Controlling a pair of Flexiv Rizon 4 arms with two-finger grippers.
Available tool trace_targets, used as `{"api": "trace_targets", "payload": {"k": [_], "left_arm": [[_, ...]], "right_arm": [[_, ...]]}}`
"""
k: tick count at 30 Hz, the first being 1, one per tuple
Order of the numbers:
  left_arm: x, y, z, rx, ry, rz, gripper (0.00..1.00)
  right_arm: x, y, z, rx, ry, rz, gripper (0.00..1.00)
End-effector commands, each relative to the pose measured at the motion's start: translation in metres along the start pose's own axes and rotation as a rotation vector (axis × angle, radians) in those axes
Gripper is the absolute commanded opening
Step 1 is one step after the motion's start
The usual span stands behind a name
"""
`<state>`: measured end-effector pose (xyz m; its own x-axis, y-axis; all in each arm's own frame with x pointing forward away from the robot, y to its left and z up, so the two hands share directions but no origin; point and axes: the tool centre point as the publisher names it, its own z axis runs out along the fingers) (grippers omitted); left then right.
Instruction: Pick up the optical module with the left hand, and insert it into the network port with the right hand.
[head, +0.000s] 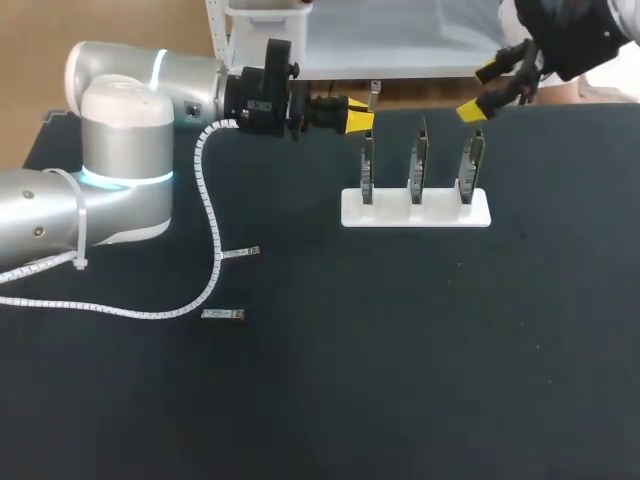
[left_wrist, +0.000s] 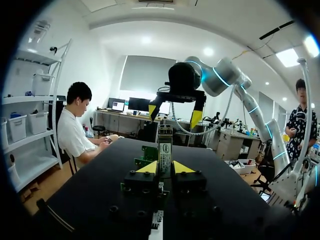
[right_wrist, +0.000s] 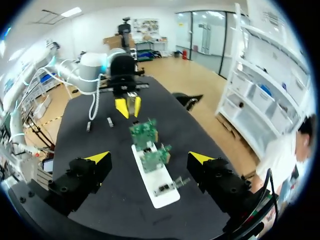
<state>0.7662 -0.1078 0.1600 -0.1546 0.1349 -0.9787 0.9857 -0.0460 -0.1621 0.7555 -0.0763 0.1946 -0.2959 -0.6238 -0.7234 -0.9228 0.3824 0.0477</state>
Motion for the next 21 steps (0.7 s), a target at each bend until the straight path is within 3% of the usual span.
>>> {"api": "trace_targets", "payload": {"k": [1, 10, 21], "left_arm": [[0.000, 0.002, 0.000, 0.005, 0.002, 0.000, 0.00], [0.000, 0.002, 0.000, 0.005, 0.002, 0.000, 0.00], [0.000, 0.002, 0.000, 0.005, 0.002, 0.000, 0.00]], "right_arm": [[-0.007, -0.002, 0.006, -0.137, -0.043, -0.051, 1.00], [-0.020, -0.001, 0.011, -0.340, -0.061, -0.164, 1.00], [-0.038, -0.003, 0.042, -0.379, -0.048, -0.163, 1.00]]}}
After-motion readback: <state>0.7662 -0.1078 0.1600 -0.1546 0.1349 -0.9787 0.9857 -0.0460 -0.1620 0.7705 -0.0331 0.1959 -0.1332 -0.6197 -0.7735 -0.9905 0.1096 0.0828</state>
